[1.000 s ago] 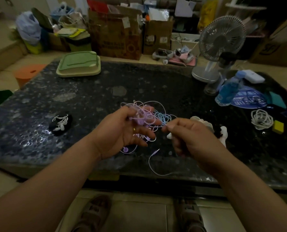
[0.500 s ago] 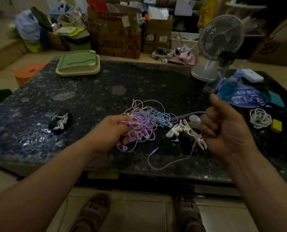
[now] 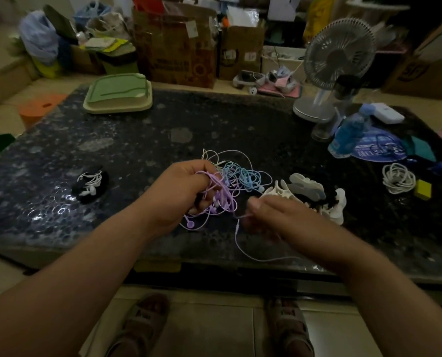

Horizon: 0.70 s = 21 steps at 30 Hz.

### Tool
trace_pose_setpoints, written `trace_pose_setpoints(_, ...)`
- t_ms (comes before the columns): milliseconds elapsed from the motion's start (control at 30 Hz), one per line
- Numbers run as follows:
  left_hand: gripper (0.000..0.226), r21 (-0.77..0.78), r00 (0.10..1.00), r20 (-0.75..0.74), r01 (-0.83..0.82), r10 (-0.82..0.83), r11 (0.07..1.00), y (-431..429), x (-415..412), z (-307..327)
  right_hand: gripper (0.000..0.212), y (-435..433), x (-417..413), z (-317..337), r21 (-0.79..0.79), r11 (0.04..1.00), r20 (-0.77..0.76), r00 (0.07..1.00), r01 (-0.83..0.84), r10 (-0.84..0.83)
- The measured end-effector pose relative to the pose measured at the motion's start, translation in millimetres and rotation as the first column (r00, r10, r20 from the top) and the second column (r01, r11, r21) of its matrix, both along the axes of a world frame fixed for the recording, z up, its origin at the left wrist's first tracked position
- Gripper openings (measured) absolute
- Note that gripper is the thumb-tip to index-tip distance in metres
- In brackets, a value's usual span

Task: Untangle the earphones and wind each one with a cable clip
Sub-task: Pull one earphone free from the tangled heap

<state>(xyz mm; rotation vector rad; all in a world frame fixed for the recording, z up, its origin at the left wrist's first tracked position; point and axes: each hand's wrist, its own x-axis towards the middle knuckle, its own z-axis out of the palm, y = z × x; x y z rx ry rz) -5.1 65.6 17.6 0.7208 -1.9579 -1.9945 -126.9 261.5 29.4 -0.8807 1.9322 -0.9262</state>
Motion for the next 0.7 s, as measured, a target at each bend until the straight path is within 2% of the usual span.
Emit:
trace_pose_setpoints(33,0.05,-0.024,1.0,0.005,0.015,-0.015,1.0,2.6,-1.2,0.6,0.06,-3.1,4.2,-0.3,-0.064,0.998,-0.031,1.0,0.005,-0.007)
trace_pose_setpoints(100,0.043,-0.056,0.999,0.017,0.038,-0.037,0.998,7.8,-3.0,0.6,0.05,-9.0,12.1,0.1,-0.157,0.988,0.059,0.998,0.0,0.009)
trace_pose_setpoints(233,0.033,-0.095,1.0,0.025,0.019,-0.017,0.995,12.0,-4.0,-1.5,0.027,-14.3,18.1,-5.1,-0.153,0.987,0.139,0.988,-0.047,0.069)
trace_pose_setpoints(333,0.036,-0.077,0.994,-0.024,-0.107,0.106,0.991,8.4,-3.3,-1.8,0.024,-12.5,18.3,-8.6,-0.13,0.991,0.333,0.94,-0.031,0.073)
trace_pose_setpoints(433,0.045,-0.04,0.969,-0.062,-0.241,0.238,0.97,-3.8,-1.5,0.6,0.019,-10.5,16.0,-13.3,-0.113,0.993,0.272,0.96,-0.037,0.067)
trace_pose_setpoints(533,0.048,0.036,0.969,-0.081,-0.231,0.234,0.972,-9.2,-0.7,0.0,0.023,-12.5,18.2,-18.3,-0.145,0.989,0.111,0.994,0.039,-0.022)
trace_pose_setpoints(567,0.048,0.027,0.974,-0.078,-0.211,0.213,0.977,-7.0,-0.9,-0.3,0.032,-13.8,20.0,-18.6,-0.145,0.986,0.069,0.995,0.084,-0.075)
trace_pose_setpoints(633,0.047,-0.001,0.983,-0.076,-0.166,0.166,0.986,-1.2,-1.8,-1.7,0.059,-18.7,23.7,-18.9,-0.165,0.971,0.071,0.984,0.171,-0.161)
trace_pose_setpoints(700,0.045,-0.008,0.991,-0.077,-0.112,0.111,0.994,5.1,-2.0,-1.0,0.068,-25.4,27.5,-17.4,-0.202,0.953,0.128,0.97,0.227,-0.204)
